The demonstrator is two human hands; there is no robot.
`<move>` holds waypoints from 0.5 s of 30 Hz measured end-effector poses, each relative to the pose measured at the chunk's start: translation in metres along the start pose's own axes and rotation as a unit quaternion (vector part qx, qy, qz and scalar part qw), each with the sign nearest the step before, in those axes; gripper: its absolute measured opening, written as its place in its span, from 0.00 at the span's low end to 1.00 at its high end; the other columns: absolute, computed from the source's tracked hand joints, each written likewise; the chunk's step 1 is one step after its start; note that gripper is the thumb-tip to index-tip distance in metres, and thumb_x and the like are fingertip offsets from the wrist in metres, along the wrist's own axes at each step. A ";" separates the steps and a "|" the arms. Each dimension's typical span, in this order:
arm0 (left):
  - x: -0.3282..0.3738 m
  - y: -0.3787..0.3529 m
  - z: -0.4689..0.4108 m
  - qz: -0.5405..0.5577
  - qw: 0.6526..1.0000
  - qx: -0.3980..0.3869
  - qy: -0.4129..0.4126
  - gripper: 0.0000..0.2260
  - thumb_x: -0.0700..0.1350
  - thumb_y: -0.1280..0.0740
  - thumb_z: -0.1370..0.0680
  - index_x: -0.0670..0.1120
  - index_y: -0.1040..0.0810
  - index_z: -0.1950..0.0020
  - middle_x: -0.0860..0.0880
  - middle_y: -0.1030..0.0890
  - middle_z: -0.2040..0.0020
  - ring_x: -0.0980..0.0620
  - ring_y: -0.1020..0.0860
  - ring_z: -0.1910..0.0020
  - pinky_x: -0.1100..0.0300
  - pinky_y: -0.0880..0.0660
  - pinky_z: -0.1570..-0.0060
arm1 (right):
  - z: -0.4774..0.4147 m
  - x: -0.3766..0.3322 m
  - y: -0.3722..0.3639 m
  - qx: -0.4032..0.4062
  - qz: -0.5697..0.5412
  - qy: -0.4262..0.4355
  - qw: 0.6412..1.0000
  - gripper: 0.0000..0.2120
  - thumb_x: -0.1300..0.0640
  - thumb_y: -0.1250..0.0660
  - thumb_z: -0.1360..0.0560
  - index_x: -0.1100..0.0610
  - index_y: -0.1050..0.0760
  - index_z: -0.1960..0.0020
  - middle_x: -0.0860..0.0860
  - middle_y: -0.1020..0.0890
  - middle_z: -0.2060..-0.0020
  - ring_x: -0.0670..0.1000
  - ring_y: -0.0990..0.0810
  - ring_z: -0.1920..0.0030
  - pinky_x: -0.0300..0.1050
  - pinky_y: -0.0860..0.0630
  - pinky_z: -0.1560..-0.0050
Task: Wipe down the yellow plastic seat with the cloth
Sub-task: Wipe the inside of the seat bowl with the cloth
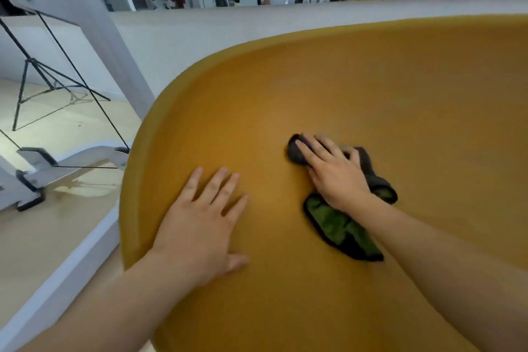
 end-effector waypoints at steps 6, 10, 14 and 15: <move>0.009 -0.006 0.003 -0.006 1.000 0.007 0.006 0.42 0.74 0.56 0.27 0.52 0.67 0.23 0.43 0.70 0.24 0.43 0.70 0.25 0.38 0.67 0.29 | 0.111 -0.085 0.006 -0.054 -0.105 0.130 0.984 0.23 0.43 0.52 0.18 0.44 0.43 0.24 0.42 0.43 0.23 0.47 0.43 0.25 0.55 0.38 0.34; 0.013 -0.008 0.005 0.000 1.000 -0.002 0.008 0.42 0.74 0.56 0.27 0.52 0.67 0.23 0.43 0.70 0.24 0.42 0.70 0.25 0.38 0.66 0.29 | 0.086 -0.030 0.001 -0.025 -0.011 0.274 0.961 0.19 0.47 0.46 0.19 0.44 0.35 0.28 0.44 0.32 0.27 0.52 0.31 0.31 0.51 0.31 0.49; 0.017 -0.012 0.004 -0.003 1.000 -0.024 -0.016 0.40 0.74 0.57 0.27 0.55 0.68 0.24 0.46 0.70 0.24 0.42 0.71 0.26 0.37 0.67 0.30 | -0.003 0.032 0.002 0.083 0.038 0.006 0.996 0.17 0.51 0.40 0.21 0.46 0.26 0.34 0.48 0.25 0.32 0.56 0.28 0.33 0.58 0.32 0.45; 0.017 -0.012 0.003 -0.006 0.999 -0.037 -0.023 0.40 0.75 0.56 0.27 0.56 0.68 0.24 0.46 0.70 0.24 0.42 0.71 0.26 0.36 0.67 0.30 | -0.006 0.027 0.002 0.094 0.005 -0.052 0.994 0.16 0.51 0.39 0.21 0.46 0.25 0.34 0.47 0.26 0.32 0.55 0.29 0.32 0.58 0.35 0.43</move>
Point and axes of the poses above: each hand's wrist, its own z-axis away from the middle knuckle, its own y-axis out of the back of the hand, x = y × z, the point moved 1 cm from there along -z, towards the middle knuckle
